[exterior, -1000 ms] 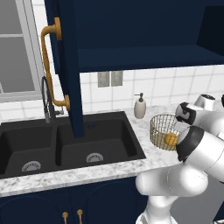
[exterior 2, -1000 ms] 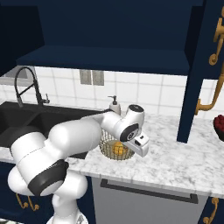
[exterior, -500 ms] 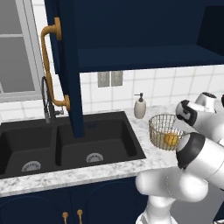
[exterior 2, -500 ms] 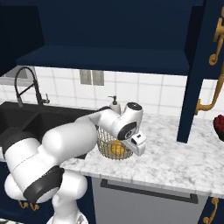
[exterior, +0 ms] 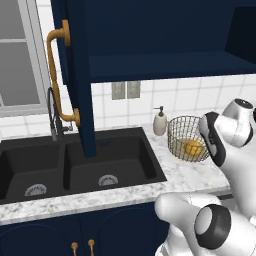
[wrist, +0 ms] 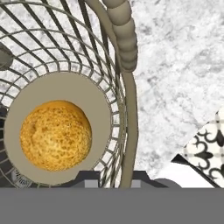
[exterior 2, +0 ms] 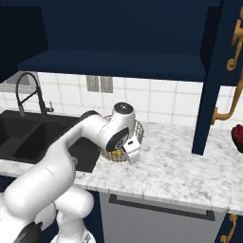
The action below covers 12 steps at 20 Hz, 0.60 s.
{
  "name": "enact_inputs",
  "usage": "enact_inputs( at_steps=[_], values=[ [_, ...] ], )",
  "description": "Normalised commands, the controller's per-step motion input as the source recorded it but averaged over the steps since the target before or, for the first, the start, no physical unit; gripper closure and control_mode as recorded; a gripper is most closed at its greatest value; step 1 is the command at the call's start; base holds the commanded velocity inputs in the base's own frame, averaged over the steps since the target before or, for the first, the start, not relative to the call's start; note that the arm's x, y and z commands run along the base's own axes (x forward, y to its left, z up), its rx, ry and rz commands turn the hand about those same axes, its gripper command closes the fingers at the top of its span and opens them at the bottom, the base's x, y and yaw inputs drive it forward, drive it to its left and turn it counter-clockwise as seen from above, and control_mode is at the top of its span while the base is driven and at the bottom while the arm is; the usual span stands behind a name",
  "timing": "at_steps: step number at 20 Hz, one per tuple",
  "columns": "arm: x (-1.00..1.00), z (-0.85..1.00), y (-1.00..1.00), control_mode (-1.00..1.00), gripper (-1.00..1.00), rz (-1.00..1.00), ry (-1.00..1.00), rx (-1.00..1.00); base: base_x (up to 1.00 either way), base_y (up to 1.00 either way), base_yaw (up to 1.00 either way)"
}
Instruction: Open the cabinet, pick up the bread from the cabinet and place it in the basket. Then move the basket to the dining counter.
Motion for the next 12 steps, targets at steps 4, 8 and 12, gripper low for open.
enact_inputs(
  at_steps=[4, 8, 12],
  values=[
    [-0.08, 0.87, 0.99, -1.0, 1.0, -0.08, 0.0, -0.14, 0.0, 0.0, 0.0],
    [-0.42, 0.6, 0.84, -1.0, 1.0, -0.1, 0.01, -0.05, 0.0, 0.0, 0.0],
    [-0.36, 0.16, 0.53, -1.0, 1.0, -0.09, 0.07, 0.06, 0.0, 0.0, 0.0]
  ],
)
